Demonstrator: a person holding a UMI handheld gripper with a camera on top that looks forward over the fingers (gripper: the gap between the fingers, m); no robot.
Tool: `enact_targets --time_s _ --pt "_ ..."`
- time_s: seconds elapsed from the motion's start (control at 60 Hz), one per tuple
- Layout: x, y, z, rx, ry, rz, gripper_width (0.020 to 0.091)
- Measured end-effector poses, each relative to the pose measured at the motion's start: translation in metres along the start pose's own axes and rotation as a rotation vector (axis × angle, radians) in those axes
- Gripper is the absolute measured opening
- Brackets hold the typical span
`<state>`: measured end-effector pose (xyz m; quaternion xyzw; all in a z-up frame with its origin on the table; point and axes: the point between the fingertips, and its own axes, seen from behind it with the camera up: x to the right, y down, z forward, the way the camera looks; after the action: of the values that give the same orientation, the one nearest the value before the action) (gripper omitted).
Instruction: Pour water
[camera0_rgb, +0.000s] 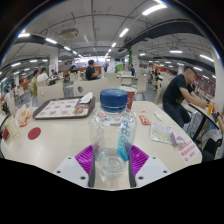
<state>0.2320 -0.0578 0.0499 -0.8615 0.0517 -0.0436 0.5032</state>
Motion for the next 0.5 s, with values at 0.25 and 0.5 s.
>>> enact_targets --time_s 0.25,0.5 --pt "-0.007 -0.008 0.002 -0.023 0.069 -0.082 0.0394" --pt "-0.054 -0.106 -0.034 0.058 0.259 -0.387 0.0392"
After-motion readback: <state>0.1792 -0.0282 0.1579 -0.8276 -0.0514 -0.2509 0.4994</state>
